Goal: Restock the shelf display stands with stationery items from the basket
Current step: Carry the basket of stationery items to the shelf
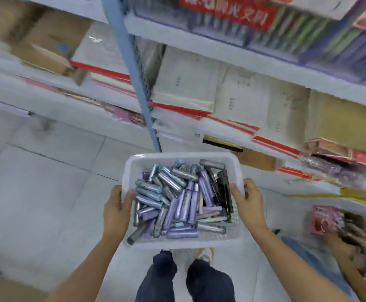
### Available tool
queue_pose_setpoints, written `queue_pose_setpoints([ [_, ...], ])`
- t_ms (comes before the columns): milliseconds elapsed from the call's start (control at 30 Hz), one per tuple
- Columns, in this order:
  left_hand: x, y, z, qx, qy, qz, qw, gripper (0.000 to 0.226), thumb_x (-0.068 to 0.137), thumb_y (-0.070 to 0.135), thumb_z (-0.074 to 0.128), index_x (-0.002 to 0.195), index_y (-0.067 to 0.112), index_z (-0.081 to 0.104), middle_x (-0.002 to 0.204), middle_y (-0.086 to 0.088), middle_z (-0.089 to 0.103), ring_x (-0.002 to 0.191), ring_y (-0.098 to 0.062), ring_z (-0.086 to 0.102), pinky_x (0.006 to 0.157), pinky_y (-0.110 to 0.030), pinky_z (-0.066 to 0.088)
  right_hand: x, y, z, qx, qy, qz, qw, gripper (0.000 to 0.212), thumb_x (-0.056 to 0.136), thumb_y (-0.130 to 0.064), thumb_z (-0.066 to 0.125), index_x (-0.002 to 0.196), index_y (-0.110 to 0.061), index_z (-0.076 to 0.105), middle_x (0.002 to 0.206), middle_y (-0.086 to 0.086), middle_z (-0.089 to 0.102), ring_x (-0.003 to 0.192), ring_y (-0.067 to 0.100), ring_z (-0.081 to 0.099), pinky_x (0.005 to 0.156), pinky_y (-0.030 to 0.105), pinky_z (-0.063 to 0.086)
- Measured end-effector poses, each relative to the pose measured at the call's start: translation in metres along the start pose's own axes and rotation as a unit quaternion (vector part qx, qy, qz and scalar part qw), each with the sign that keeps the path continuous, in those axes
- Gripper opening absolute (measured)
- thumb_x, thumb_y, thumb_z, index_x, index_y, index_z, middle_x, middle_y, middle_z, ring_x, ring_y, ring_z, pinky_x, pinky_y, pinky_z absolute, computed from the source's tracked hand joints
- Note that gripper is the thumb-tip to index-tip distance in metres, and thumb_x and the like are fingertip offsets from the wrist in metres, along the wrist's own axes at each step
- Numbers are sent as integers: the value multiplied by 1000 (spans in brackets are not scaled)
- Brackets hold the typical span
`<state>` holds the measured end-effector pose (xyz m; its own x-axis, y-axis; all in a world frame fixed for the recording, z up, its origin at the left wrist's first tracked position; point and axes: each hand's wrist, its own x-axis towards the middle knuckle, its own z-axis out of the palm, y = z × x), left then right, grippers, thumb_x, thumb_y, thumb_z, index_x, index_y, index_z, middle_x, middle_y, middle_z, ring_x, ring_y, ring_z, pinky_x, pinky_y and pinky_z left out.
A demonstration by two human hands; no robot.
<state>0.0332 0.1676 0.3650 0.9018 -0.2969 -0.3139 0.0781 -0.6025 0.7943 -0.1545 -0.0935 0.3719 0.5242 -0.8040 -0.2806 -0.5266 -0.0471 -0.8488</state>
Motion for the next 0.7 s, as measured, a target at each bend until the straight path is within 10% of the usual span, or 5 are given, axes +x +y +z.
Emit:
queue_pose_setpoints([
  [533, -54, -30, -353, -45, 281, -106, 953, 37, 98, 33, 52, 71, 12, 37, 61, 0, 40, 53, -13, 34, 49, -28, 26, -99, -294, 243, -59, -235, -164, 956, 34, 93, -26, 63, 71, -6, 45, 61, 4, 41, 54, 10, 37, 52, 22, 30],
  [700, -33, -63, -423, -107, 336, -159, 922, 40, 98, 31, 53, 87, -7, 50, 73, -26, 52, 63, -30, 45, 57, -35, 36, -100, -356, 353, -82, -307, -208, 925, 40, 93, -24, 63, 66, -9, 38, 59, 1, 33, 51, 5, 29, 49, 18, 24],
])
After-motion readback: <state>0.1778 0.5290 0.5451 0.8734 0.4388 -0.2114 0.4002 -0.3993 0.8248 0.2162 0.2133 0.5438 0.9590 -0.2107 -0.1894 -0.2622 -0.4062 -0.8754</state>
